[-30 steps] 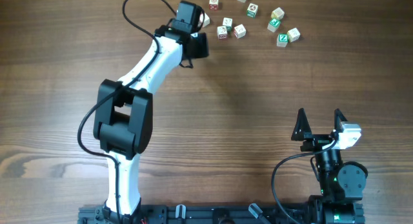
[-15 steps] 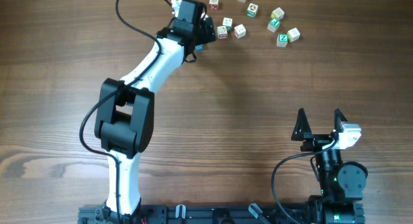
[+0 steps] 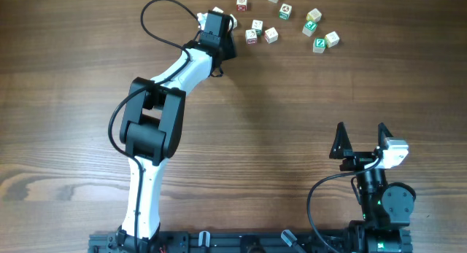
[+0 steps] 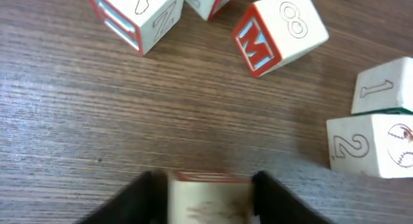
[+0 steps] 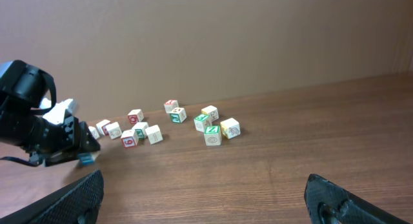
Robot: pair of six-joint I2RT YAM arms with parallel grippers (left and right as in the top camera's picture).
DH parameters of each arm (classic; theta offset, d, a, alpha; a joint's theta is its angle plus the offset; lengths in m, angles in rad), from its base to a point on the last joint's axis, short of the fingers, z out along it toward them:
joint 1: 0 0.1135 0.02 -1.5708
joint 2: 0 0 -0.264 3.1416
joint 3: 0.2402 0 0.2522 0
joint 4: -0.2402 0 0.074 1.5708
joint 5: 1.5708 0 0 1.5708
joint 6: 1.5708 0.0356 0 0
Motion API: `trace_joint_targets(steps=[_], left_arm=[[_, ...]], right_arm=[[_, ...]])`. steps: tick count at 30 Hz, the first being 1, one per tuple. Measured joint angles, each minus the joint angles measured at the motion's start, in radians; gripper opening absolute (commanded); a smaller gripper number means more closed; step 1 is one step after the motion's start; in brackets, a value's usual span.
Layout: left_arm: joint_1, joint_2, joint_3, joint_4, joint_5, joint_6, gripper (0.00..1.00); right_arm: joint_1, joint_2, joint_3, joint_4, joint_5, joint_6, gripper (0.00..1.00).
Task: Form a horizontal line
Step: 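Grasp the red-lettered 'U' block with the left gripper, then carry the block toward the table center and lower it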
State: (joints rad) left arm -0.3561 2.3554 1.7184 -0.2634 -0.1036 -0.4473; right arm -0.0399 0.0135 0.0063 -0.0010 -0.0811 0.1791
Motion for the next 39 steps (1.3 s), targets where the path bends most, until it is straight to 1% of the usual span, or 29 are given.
trace_joint_targets(steps=[1,5,9,12,15,18,20,23,26,31,33,35,37,39], left_arm=[[0.0,0.001,0.0,0.0,0.0,-0.003,0.33],[0.0,0.001,0.0,-0.005,0.001,-0.003,0.26],[-0.005,-0.005,0.006,-0.043,0.0,-0.003,0.23],[-0.016,-0.026,0.006,-0.123,0.0,-0.003,0.23],[-0.052,-0.057,0.003,-0.237,0.0,-0.004,0.23],[-0.104,-0.082,0.001,-0.347,0.003,-0.016,0.18],[-0.143,-0.092,0.002,-0.429,0.003,-0.031,0.18],[-0.186,-0.101,0.001,-0.484,-0.012,-0.042,0.2],[-0.195,-0.108,-0.013,-0.476,-0.03,-0.05,0.21],[-0.195,-0.134,-0.061,-0.468,-0.042,-0.071,0.3],[-0.195,-0.147,-0.084,-0.462,-0.042,-0.079,0.29],[-0.195,-0.151,-0.091,-0.458,-0.042,-0.082,0.3],[-0.195,-0.151,-0.092,-0.458,-0.042,-0.082,0.37],[-0.195,-0.151,-0.093,-0.459,-0.042,-0.085,0.49]], right_arm=[[0.0,0.0,0.0,0.0,0.0,0.0,1.0],[0.0,0.0,0.0,0.0,0.0,0.0,1.0],[0.0,0.0,0.0,0.0,0.0,0.0,1.0],[0.0,0.0,0.0,0.0,0.0,0.0,1.0],[0.0,0.0,0.0,0.0,0.0,0.0,1.0],[0.0,0.0,0.0,0.0,0.0,0.0,1.0],[0.0,0.0,0.0,0.0,0.0,0.0,1.0],[0.0,0.0,0.0,0.0,0.0,0.0,1.0],[0.0,0.0,0.0,0.0,0.0,0.0,1.0],[0.0,0.0,0.0,0.0,0.0,0.0,1.0],[0.0,0.0,0.0,0.0,0.0,0.0,1.0],[0.0,0.0,0.0,0.0,0.0,0.0,1.0],[0.0,0.0,0.0,0.0,0.0,0.0,1.0],[0.0,0.0,0.0,0.0,0.0,0.0,1.0]])
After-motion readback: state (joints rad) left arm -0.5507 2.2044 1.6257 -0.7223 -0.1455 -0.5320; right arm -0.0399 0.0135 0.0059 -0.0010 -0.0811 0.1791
